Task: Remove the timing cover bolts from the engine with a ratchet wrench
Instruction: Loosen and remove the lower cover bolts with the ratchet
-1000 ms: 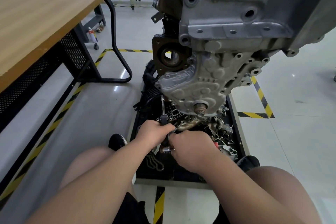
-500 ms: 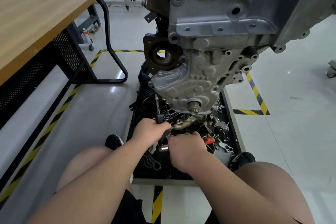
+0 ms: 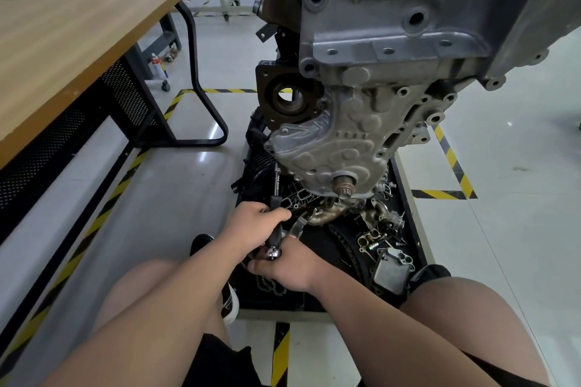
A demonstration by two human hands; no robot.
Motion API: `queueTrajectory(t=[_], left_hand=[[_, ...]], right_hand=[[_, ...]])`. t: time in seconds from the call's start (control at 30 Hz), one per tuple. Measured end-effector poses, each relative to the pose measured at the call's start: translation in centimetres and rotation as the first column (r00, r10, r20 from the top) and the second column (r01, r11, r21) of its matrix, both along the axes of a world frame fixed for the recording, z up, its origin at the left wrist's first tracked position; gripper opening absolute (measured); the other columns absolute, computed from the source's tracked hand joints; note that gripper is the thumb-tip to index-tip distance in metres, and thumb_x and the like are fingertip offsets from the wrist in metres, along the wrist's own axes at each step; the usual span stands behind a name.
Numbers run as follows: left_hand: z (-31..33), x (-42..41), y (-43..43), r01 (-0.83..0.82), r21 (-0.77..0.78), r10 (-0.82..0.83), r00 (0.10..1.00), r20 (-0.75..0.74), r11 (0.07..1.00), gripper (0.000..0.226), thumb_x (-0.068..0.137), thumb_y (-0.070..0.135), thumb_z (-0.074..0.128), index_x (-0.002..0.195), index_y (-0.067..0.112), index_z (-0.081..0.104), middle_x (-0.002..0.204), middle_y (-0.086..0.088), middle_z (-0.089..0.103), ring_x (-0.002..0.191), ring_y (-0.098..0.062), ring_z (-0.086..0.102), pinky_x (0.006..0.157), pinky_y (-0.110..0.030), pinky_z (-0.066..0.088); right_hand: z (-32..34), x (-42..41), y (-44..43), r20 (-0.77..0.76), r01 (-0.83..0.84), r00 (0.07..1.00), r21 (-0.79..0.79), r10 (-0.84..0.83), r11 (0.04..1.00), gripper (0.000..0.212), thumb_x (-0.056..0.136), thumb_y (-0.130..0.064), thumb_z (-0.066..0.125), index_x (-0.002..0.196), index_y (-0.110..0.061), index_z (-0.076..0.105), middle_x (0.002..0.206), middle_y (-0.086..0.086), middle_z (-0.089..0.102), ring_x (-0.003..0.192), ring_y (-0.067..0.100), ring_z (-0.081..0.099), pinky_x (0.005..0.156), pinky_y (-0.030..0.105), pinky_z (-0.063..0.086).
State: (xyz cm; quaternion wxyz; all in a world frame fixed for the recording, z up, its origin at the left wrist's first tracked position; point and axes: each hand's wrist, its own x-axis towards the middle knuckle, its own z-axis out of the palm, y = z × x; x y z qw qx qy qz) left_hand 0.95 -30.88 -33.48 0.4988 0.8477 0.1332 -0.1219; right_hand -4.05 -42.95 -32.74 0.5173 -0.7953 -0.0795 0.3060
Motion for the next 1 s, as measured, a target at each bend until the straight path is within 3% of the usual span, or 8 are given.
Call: queueTrajectory(t=[0.1,0.2,0.27,0.37,0.57,0.73,0.9,1.0], left_hand=[[0.1,0.1,0.2,0.011,-0.008,-0.011,1.000,0.004,1.000,0.039,0.069,0.049,0.074,0.060,0.014,0.058,0.050,0.005,0.052,0.050,-0.010,0.051,0.058,-0.029,0.042],[0.2,0.3,0.4,0.013,-0.040,-0.014,1.000,-0.026,0.999,0.039,0.074,0.045,0.074,0.066,0.007,0.068,0.050,0.005,0.059,0.045,-0.008,0.055,0.056,-0.026,0.043],[0.1,0.3,0.4,0.010,-0.029,-0.011,1.000,-0.024,1.000,0.042,0.075,0.045,0.073,0.071,0.003,0.068,0.049,0.005,0.058,0.043,-0.006,0.053,0.054,-0.025,0.042],[-0.2,0.2,0.0,-0.005,0.011,0.005,1.000,0.004,1.000,0.043,0.073,0.045,0.072,0.072,0.002,0.065,0.052,0.001,0.053,0.048,-0.012,0.051,0.056,-0.029,0.041],[-0.3,0.2,-1.1,-0.040,0.070,0.036,0.998,0.059,0.997,0.039,0.066,0.043,0.071,0.054,0.016,0.046,0.042,0.007,0.041,0.039,-0.008,0.041,0.050,-0.025,0.032],[-0.3,0.3,-1.8,-0.057,0.053,0.053,0.996,0.066,0.997,0.044,0.067,0.037,0.069,0.044,0.021,0.035,0.039,0.009,0.034,0.037,-0.007,0.034,0.047,-0.024,0.027],[-0.4,0.5,-2.1,-0.050,-0.008,0.051,0.997,0.065,0.999,0.041,0.062,0.035,0.070,0.049,0.017,0.036,0.046,0.004,0.031,0.049,-0.015,0.031,0.051,-0.029,0.024],[-0.4,0.4,-2.1,-0.061,-0.062,0.065,0.996,0.065,0.996,0.040,0.061,0.033,0.071,0.052,0.019,0.035,0.052,0.000,0.032,0.054,-0.015,0.032,0.051,-0.028,0.023]], right_hand=[[0.3,0.0,0.2,-0.053,0.014,0.999,0.045,-0.011,0.999,0.025,0.082,-0.032,0.072,0.096,-0.011,0.066,0.088,0.013,0.068,0.072,0.019,0.059,0.074,0.039,0.052],[0.5,0.1,0.4,0.003,0.000,1.000,0.005,0.000,1.000,0.010,0.084,-0.031,0.070,0.085,-0.023,0.063,0.079,-0.001,0.065,0.068,0.013,0.057,0.068,0.029,0.047],[0.6,0.4,0.3,0.090,-0.033,0.995,-0.106,0.042,0.994,0.017,0.086,-0.027,0.067,0.074,-0.030,0.055,0.071,-0.007,0.058,0.065,0.009,0.054,0.060,0.024,0.041],[0.8,0.5,0.1,0.190,-0.047,0.975,-0.337,0.117,0.940,0.026,0.088,-0.031,0.060,0.067,-0.025,0.045,0.065,-0.005,0.050,0.067,0.018,0.054,0.055,0.026,0.037],[1.9,0.2,-0.7,0.246,0.010,0.953,-0.605,0.175,0.796,0.024,0.090,-0.040,0.053,0.088,-0.017,0.050,0.077,-0.003,0.050,0.076,0.023,0.055,0.064,0.031,0.040],[3.5,-0.5,-1.1,0.326,0.054,0.904,-0.727,0.276,0.684,0.027,0.092,-0.031,0.055,0.109,-0.011,0.054,0.107,0.005,0.063,0.088,0.025,0.062,0.065,0.031,0.038],[5.2,-2.0,-0.7,0.490,0.191,0.797,-0.758,0.352,0.624,0.036,0.094,-0.027,0.052,0.121,-0.004,0.046,0.108,0.005,0.066,0.100,0.025,0.064,0.089,0.039,0.036],[5.8,-3.0,-0.4,0.478,0.190,0.786,-0.790,0.391,0.583,0.035,0.095,-0.028,0.049,0.120,-0.004,0.047,0.114,0.010,0.063,0.108,0.028,0.058,0.105,0.044,0.027]])
